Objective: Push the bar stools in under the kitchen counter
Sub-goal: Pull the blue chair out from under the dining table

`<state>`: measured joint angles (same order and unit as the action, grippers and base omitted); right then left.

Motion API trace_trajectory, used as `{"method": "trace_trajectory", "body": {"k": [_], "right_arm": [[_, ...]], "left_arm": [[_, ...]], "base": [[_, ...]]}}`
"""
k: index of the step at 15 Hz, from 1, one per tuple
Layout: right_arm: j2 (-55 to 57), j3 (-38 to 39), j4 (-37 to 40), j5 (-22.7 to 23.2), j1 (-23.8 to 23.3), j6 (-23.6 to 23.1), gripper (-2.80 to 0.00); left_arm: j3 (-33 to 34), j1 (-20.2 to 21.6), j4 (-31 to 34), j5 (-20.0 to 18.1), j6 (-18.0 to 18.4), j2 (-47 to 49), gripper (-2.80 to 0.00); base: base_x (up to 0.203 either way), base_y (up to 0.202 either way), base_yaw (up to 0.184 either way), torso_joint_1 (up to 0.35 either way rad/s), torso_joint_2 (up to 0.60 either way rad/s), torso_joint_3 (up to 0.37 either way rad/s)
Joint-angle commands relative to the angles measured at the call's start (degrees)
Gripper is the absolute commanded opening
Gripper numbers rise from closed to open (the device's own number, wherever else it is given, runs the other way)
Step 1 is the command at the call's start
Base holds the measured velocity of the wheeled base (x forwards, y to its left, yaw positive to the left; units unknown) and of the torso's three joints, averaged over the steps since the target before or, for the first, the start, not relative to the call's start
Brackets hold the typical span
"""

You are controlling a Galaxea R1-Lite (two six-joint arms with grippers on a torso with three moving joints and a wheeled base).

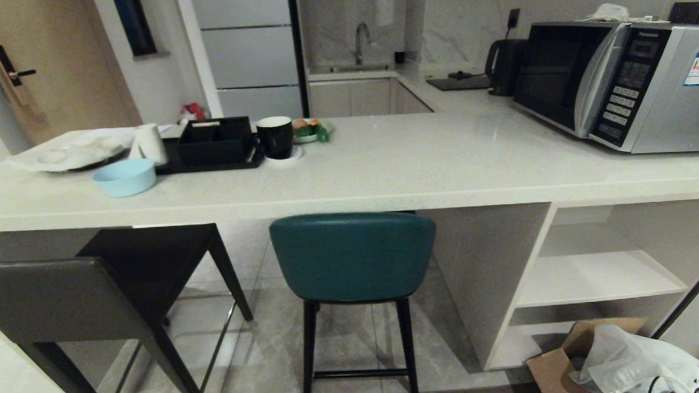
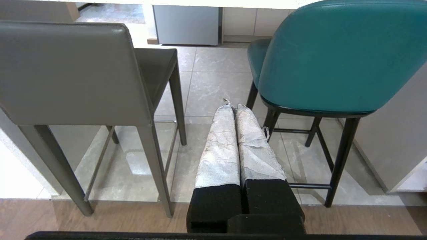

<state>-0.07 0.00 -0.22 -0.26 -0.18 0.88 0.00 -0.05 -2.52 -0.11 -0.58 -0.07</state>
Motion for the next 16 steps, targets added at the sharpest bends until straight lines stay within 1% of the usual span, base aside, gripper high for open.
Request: {"method": "trace_trajectory", "body": {"k": [1, 8, 11, 16], "right_arm": [[0.06, 0.0, -0.04, 0.0, 0.01, 0.04, -2.8], [0.07, 0.0, -0.04, 0.0, 0.01, 0.12, -2.8], [0.07, 0.0, -0.04, -0.09, 0.01, 0.35, -2.8], [0.07, 0.0, -0.04, -0.09, 0.09, 0.35, -2.8]], "left_arm": [[1.14, 0.05, -0.03, 0.0, -0.04, 0.07, -2.8], [1.06, -0.13, -0.03, 0.02, -0.12, 0.07, -2.8], [1.1, -0.13, -0.03, -0.02, -0.08, 0.07, -2.8], [1.14, -0.13, -0.03, 0.02, -0.13, 0.07, -2.8]], "base": [[0.0, 0.0, 0.0, 0.0, 0.0, 0.0], [0.0, 0.0, 0.0, 0.0, 0.0, 0.0], [0.0, 0.0, 0.0, -0.137, 0.33, 0.188], [0.0, 0.0, 0.0, -0.186, 0.47, 0.274]]}}
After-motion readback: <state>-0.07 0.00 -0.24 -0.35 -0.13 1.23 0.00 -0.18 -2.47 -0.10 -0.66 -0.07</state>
